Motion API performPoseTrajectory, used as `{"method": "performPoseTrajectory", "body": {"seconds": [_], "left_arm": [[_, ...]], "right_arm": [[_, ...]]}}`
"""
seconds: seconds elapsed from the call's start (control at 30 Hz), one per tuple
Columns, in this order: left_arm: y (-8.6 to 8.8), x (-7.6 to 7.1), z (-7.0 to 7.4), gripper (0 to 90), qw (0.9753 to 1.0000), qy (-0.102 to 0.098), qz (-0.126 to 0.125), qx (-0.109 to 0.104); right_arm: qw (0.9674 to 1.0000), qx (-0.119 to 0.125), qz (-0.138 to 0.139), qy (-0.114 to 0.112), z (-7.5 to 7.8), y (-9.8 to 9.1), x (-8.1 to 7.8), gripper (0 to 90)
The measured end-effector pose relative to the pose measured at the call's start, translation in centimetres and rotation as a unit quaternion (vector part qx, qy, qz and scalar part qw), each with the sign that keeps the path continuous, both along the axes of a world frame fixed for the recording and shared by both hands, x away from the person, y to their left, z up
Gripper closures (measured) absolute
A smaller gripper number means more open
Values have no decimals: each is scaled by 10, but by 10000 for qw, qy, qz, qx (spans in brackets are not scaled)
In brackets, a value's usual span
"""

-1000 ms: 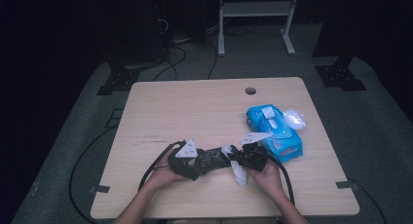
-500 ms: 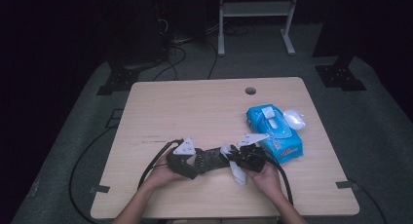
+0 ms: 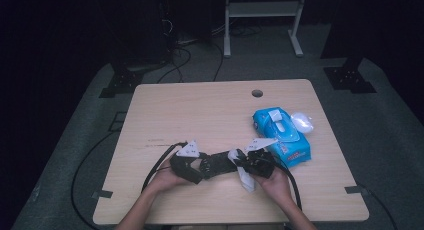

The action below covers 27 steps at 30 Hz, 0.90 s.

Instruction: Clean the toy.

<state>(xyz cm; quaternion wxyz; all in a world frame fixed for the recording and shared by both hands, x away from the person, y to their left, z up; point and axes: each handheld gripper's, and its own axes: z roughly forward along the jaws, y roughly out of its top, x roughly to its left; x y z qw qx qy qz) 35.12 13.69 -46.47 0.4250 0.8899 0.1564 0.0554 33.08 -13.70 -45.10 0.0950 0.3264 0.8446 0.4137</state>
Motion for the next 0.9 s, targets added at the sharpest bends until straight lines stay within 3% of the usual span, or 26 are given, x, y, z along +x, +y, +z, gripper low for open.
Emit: {"method": "performPoseTrajectory", "body": {"seconds": [0.3,0.4,0.5,0.63,0.8,0.9], "left_arm": [[-3,0,0,227,9998,-94,-15,158],[-6,-1,0,238,9996,-152,-66,241],[-8,-3,-1,260,9995,-187,-131,225],[-8,-3,0,260,9995,-213,-123,184],[-8,-1,-1,256,9998,-128,-108,143],[-4,1,0,249,9999,69,-152,-9]], "right_arm": [[9994,163,128,283,-1,-2,0,832],[9992,199,201,291,-1,4,-1,831],[9993,60,309,180,1,9,0,831],[9995,121,73,300,1,-5,6,831],[9993,183,37,325,1,-12,3,830],[9996,76,104,239,1,-8,1,828]]}}
